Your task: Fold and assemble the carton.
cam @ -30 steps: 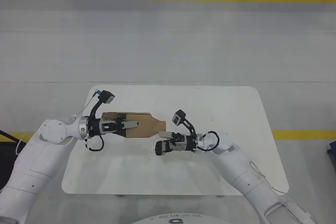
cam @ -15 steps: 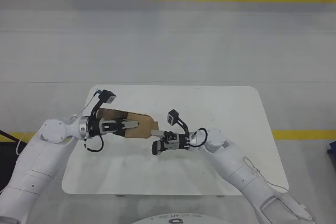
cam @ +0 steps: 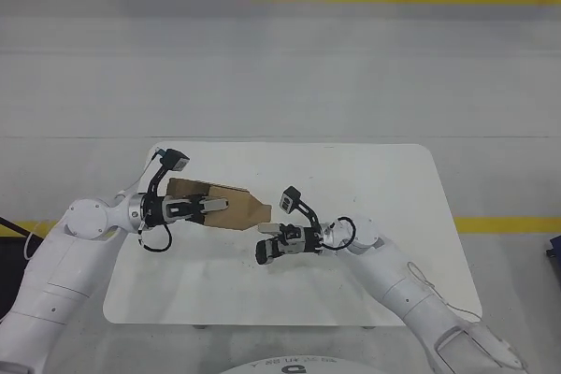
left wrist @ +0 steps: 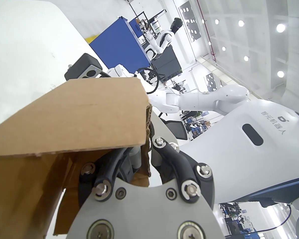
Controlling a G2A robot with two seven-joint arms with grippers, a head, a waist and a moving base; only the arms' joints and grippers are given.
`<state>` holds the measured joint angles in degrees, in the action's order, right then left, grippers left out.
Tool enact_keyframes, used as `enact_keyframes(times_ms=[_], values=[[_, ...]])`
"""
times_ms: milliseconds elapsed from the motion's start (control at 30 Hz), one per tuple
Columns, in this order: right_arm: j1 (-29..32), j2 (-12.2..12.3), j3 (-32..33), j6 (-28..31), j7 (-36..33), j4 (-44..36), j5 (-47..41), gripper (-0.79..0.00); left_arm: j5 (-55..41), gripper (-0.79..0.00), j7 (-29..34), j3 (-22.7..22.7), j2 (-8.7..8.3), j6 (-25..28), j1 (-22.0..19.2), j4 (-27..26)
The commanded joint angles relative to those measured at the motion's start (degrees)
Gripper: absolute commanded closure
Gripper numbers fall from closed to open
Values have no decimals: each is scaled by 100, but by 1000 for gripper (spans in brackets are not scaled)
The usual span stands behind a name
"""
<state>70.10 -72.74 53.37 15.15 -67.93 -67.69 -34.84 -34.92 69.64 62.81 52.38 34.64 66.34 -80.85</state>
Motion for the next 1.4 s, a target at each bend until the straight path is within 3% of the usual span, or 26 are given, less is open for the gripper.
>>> enact_keyframes(times_ms=[0,267,633,833,1033,1200,1367], values=[[22,15,10,-59,95,-31,116,-785,2,0,0,-4,6,0,-5,2],[-11,-24,-95,-213,730,-167,333,-785,-14,0,6,-35,34,-6,-15,-31],[-129,-74,-224,-275,682,-92,252,-785,3,0,-2,-101,84,2,-83,40],[-6,-13,184,171,250,105,-470,-785,-127,0,-56,31,78,56,-39,156],[344,26,560,1183,-51,-137,-1081,-785,-296,0,-27,108,83,-71,10,238],[498,-4,522,1728,291,-476,-872,-745,-265,0,-111,35,121,-266,-10,234],[459,-56,400,1862,517,-547,-820,-693,-192,0,-125,-5,147,-339,-15,233]])
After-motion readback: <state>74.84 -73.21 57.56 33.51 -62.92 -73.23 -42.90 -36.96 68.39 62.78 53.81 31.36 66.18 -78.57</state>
